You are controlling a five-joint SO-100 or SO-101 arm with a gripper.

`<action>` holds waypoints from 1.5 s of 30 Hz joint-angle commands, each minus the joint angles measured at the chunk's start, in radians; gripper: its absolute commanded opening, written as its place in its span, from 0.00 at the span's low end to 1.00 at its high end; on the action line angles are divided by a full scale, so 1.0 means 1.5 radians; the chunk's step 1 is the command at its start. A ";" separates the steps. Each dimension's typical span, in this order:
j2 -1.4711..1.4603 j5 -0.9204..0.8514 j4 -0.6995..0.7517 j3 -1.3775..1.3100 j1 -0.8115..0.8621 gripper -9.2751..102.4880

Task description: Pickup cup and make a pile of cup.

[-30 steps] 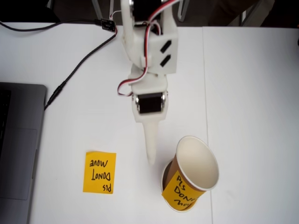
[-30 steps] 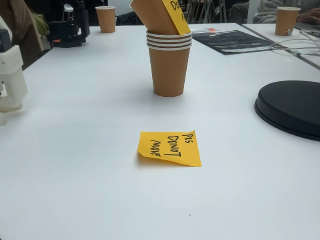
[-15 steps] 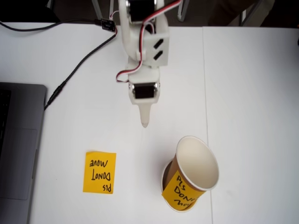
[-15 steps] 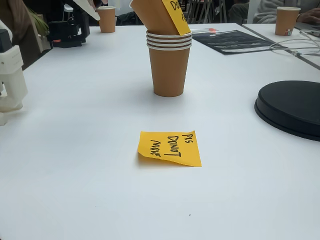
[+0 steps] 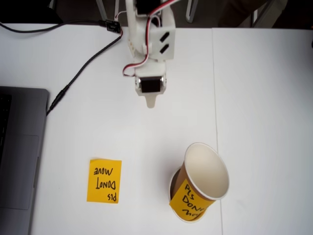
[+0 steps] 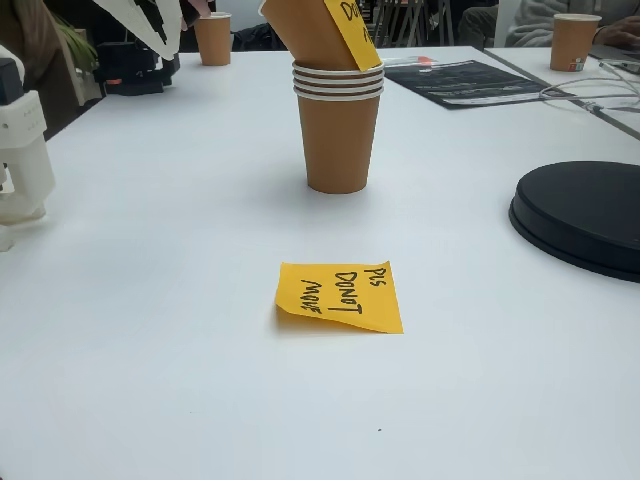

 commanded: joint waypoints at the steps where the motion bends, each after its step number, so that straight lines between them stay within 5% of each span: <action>1: 0.031 -0.003 -0.011 0.020 0.008 0.02; 26: 0.156 -0.004 -0.257 0.268 0.008 0.02; 45: 0.308 -0.005 -0.301 0.415 0.053 0.02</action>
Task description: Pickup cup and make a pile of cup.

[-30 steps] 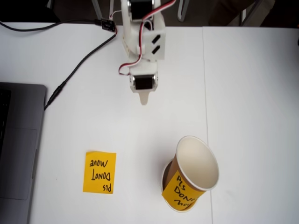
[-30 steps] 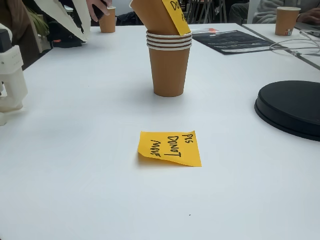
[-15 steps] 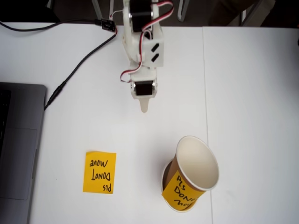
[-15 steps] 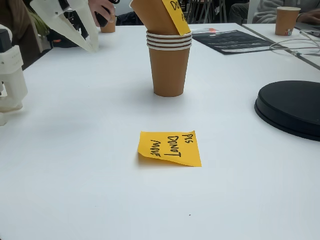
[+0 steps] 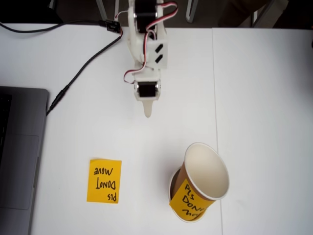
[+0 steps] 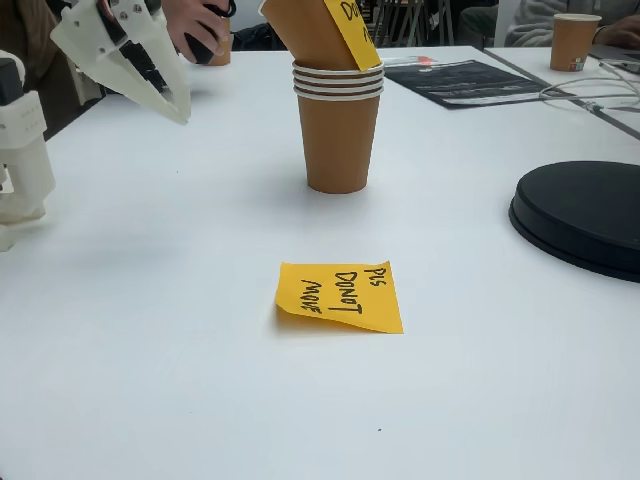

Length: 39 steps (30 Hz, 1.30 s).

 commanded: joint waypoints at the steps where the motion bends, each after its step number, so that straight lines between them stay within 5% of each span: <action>1: 0.043 -0.005 -0.017 0.007 0.009 0.02; 39: 0.239 -0.004 -0.007 0.166 0.001 0.02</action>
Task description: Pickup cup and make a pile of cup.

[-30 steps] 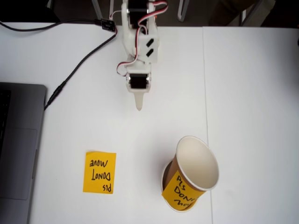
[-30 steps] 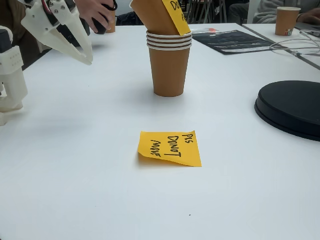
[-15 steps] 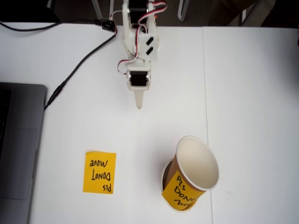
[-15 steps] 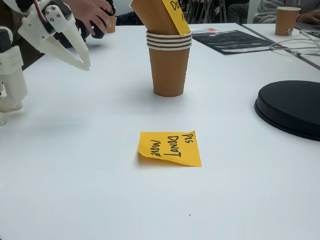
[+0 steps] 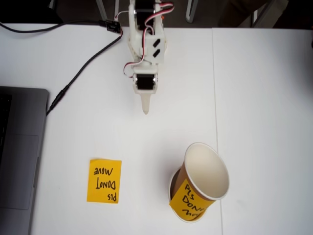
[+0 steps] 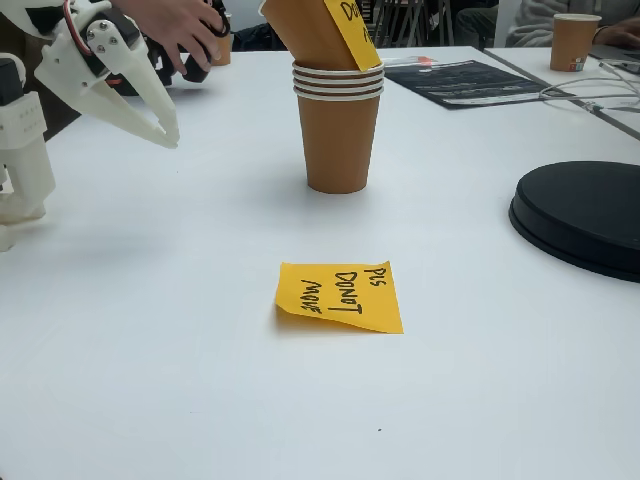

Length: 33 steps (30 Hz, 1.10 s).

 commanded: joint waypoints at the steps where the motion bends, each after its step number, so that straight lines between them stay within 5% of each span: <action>1: 0.019 -0.004 -0.007 0.002 -0.001 0.02; 33: 0.108 -0.003 0.082 0.049 -0.002 0.02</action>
